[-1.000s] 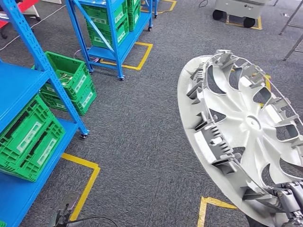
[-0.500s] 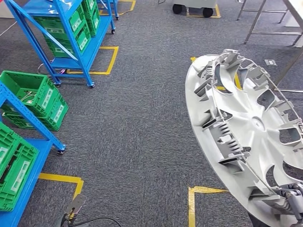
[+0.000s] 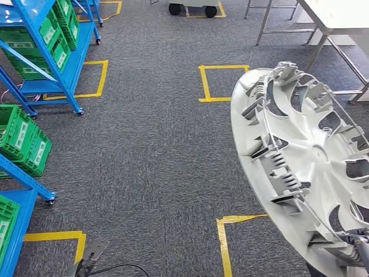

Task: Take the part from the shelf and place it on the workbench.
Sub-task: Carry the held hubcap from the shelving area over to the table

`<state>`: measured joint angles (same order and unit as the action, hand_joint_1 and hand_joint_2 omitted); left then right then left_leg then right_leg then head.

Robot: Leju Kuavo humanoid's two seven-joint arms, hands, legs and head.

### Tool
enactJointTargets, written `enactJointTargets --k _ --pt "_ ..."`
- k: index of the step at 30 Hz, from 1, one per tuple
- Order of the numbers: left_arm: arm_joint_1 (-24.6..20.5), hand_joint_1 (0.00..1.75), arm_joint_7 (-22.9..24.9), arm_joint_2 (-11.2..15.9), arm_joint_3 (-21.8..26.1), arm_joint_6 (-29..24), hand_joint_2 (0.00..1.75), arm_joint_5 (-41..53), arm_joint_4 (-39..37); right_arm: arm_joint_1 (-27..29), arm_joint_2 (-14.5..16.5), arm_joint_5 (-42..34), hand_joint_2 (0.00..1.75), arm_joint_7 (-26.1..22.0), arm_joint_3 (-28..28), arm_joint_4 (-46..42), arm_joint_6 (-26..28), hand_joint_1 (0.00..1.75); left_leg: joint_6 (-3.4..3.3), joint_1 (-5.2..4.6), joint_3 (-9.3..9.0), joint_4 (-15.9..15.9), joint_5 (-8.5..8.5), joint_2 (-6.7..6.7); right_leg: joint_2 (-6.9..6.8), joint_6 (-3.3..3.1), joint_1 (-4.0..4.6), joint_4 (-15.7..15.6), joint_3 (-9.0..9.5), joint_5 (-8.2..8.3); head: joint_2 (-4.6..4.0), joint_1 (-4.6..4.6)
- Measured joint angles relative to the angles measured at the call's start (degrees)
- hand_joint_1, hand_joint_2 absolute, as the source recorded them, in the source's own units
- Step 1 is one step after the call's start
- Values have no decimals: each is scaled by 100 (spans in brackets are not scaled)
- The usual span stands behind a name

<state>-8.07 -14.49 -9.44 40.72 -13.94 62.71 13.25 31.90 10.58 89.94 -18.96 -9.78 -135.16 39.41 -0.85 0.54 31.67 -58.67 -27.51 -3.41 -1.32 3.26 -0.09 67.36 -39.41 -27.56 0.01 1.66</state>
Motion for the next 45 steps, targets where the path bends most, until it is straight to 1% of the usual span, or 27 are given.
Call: enactJointTargets --k 2,3,6,8,10,12,13,14,16,18,20,21,23,25,27,28,29,31,33,34,36,37,39,40,42,43,45 --pt "-14 0 2 -8 -22 2 175 1 0 -7 22 -1 175 -32 18 -14 0 175 52 -27 -45 -3 -41 -108 -184 -41 26 -638 390 213 0 -11" --pt "-19 0 5 -12 -30 2 175 -2 0 -11 39 -1 175 -52 29 -22 0 175 82 -38 -62 0 -52 -154 -226 -64 42 -759 462 239 0 -16" --pt "-47 0 16 -45 -55 2 175 -13 0 -10 115 -1 175 -132 70 -64 1 175 177 -22 -111 25 -76 -251 -46 -159 53 -807 457 271 0 -22" --pt "-70 0 17 -62 -75 7 175 -27 0 -20 180 -2 175 -204 106 -102 2 175 228 -7 -9 -248 -272 -49 77 -227 26 -870 491 302 1 -46" --pt "-58 0 17 -69 -87 17 175 -53 0 -46 241 -3 175 -280 145 -125 2 175 241 -1 344 -956 -616 217 210 -265 11 -886 504 309 0 -77" --pt "-28 0 17 -73 -87 21 175 -71 0 -59 280 -1 175 -330 178 -140 2 175 239 -3 670 -1513 -749 299 375 -276 12 -885 506 306 -1 -84" --pt "-21 0 17 -72 -88 20 175 -73 0 -58 294 0 175 -343 192 -150 2 175 233 -2 707 -1511 -643 315 465 -276 11 -884 512 306 0 -84" --pt "-23 0 17 -71 -89 20 175 -74 0 -58 304 0 175 -351 204 -161 2 175 227 1 634 -1286 -436 337 553 -272 7 -883 522 305 0 -84" --pt "-35 0 17 -68 -90 20 175 -74 0 -60 319 0 175 -360 223 -179 2 175 219 26 320 -534 -9 535 716 -238 4 -864 530 298 0 -84" --pt "-43 0 17 -71 -91 21 175 -74 0 -63 330 0 175 -362 237 -199 2 175 200 49 119 -60 121 747 848 -176 1 -833 489 299 0 -83" --pt "-51 0 17 -84 -95 21 175 -74 0 -59 340 0 175 -362 247 -222 2 175 142 42 96 16 103 726 964 -105 -21 -845 426 327 1 -84" --pt "-58 0 17 -90 -97 21 175 -74 0 -51 345 0 175 -362 252 -231 2 175 104 39 93 29 115 664 933 -77 -28 -841 398 328 0 -83" --pt "-71 0 17 -92 -102 20 175 -74 0 -49 349 0 175 -362 257 -241 2 175 19 39 79 51 126 530 624 -30 -15 -596 249 178 0 -51" --pt "-58 0 17 -80 -103 19 175 -74 0 -61 349 0 175 -362 262 -248 2 175 -34 16 75 53 112 386 265 3 -6 93 -86 -171 1 -21" --pt "-35 0 17 -76 -103 20 175 -74 0 -67 349 0 175 -362 267 -248 2 175 -44 1 68 52 99 222 180 27 -18 735 -405 -396 0 -22" --pt "-31 0 17 -76 -103 20 175 -74 0 -65 350 0 175 -362 270 -248 2 175 -41 -1 60 51 89 141 166 33 -22 788 -429 -362 -1 -21" --pt "-30 0 17 -77 -104 20 175 -74 0 -64 350 0 175 -362 274 -248 2 175 -33 0 46 51 77 65 141 35 -24 596 -324 -226 -1 -21" --pt "-33 0 17 -75 -105 20 175 -74 0 -65 350 0 175 -366 281 -255 2 175 4 -10 -1 51 40 -66 -52 24 -13 -190 115 110 -1 -19" --pt "-37 0 17 -72 -106 20 175 -74 0 -71 350 0 175 -369 286 -264 2 175 65 -35 -47 50 2 -167 -214 -32 7 -722 430 259 -1 -29" --pt "-42 0 17 -72 -108 20 175 -74 0 -72 351 0 175 -369 290 -269 2 175 96 -45 -66 57 -6 -215 -220 -71 23 -788 466 256 0 -34" --pt "-61 0 17 -82 -115 20 175 -74 0 -64 354 0 175 -368 299 -281 2 175 161 -29 -97 77 -17 -296 -83 -159 24 -811 461 278 1 -37" --pt "-71 0 17 -84 -121 20 175 -74 0 -58 358 -1 175 -368 303 -292 4 175 194 -17 -96 46 -56 -238 -21 -199 15 -832 466 291 1 -44" --pt "-80 0 16 -86 -131 20 175 -74 -1 -63 368 -1 175 -368 307 -308 7 175 239 0 64 -339 -306 39 109 -265 -18 -872 492 315 0 -73" --pt "-72 0 15 -85 -134 20 175 -74 -1 -67 372 -1 175 -368 307 -312 9 175 245 0 239 -705 -490 188 177 -281 -21 -875 493 316 -1 -87" --pt "-42 0 15 -85 -136 20 175 -74 -2 -75 375 0 175 -369 308 -311 9 175 247 -1 614 -1398 -734 295 341 -297 -21 -874 491 313 0 -99" --pt "-31 0 15 -84 -136 20 175 -74 -2 -73 376 1 175 -369 309 -311 9 175 243 -1 709 -1526 -704 309 431 -298 -20 -873 494 313 0 -99" --pt "-30 0 15 -80 -136 20 175 -74 -2 -72 378 1 175 -369 311 -311 9 175 224 4 580 -1122 -326 370 611 -286 -29 -870 510 313 0 -99"
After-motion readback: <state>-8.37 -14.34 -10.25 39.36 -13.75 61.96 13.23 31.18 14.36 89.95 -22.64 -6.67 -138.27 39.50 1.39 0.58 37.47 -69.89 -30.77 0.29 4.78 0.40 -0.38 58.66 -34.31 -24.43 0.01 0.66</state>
